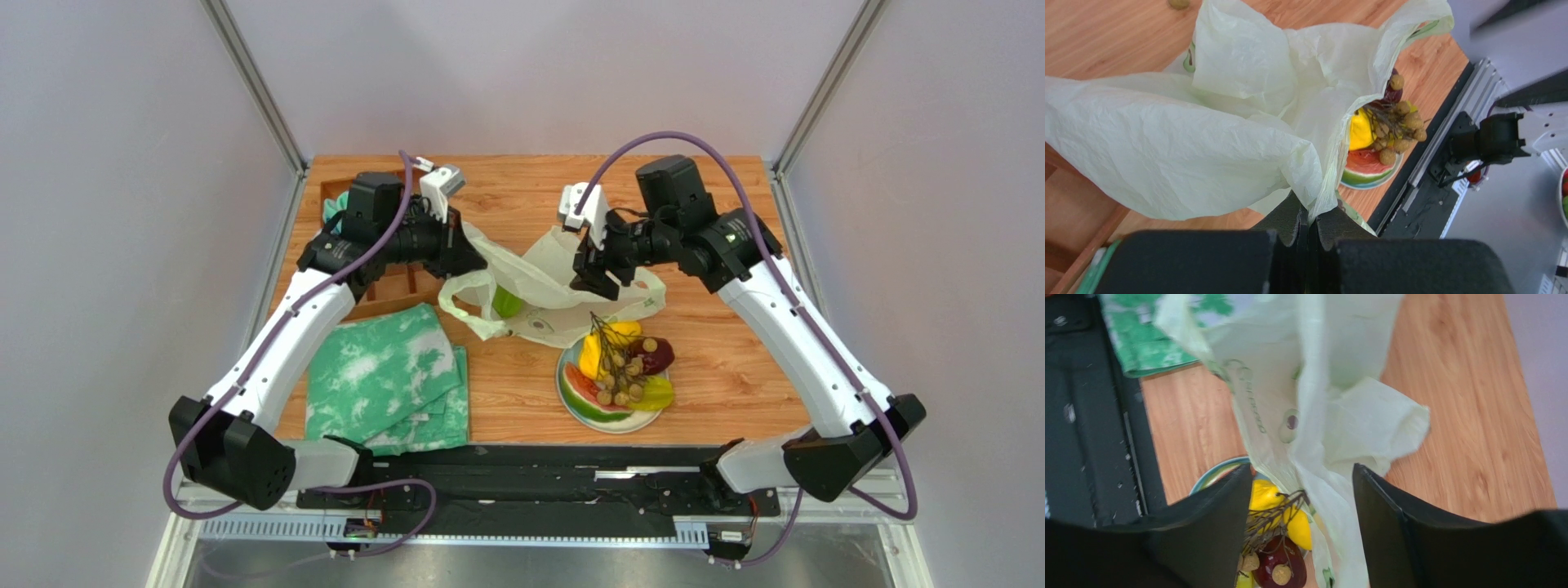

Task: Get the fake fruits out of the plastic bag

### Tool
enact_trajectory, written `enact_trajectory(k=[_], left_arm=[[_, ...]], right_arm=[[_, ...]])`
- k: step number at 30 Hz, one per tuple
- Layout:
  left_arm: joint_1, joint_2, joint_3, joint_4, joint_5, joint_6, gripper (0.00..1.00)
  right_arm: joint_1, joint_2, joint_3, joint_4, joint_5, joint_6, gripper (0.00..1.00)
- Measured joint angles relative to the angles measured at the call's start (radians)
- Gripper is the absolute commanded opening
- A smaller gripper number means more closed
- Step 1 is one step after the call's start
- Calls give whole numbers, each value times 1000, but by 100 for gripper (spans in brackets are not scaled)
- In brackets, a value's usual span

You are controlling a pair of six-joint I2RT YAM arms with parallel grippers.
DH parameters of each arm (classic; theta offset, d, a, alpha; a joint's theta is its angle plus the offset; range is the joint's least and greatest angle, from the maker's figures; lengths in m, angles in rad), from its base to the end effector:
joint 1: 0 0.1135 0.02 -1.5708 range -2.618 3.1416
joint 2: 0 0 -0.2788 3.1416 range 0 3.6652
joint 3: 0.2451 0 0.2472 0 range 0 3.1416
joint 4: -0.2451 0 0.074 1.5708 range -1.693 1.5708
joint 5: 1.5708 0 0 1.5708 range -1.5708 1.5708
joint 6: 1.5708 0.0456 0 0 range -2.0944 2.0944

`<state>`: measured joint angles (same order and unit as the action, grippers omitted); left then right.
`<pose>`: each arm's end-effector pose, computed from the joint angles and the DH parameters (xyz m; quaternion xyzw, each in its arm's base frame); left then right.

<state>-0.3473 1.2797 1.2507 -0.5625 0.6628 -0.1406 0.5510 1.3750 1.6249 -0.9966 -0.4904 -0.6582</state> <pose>0.2469 -0.1192 0.3723 0.2383 0.8142 -0.3861 0.3622 0.2163 0.1581 0.4268 -0.5853 0.6761 0.2013 0.3999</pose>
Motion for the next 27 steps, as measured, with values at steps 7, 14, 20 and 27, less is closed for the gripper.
enact_trajectory(k=[7, 14, 20, 27], left_arm=[[0, 34, 70, 31, 5, -61, 0], [0, 34, 51, 42, 6, -91, 0], [0, 11, -32, 41, 2, -100, 0], [18, -55, -124, 46, 13, -182, 0]], right_arm=[[48, 240, 50, -100, -163, -2, 27], [68, 401, 50, -68, -113, 164, 11], [82, 507, 113, 66, 33, 439, 34], [101, 634, 163, 114, 117, 655, 57]])
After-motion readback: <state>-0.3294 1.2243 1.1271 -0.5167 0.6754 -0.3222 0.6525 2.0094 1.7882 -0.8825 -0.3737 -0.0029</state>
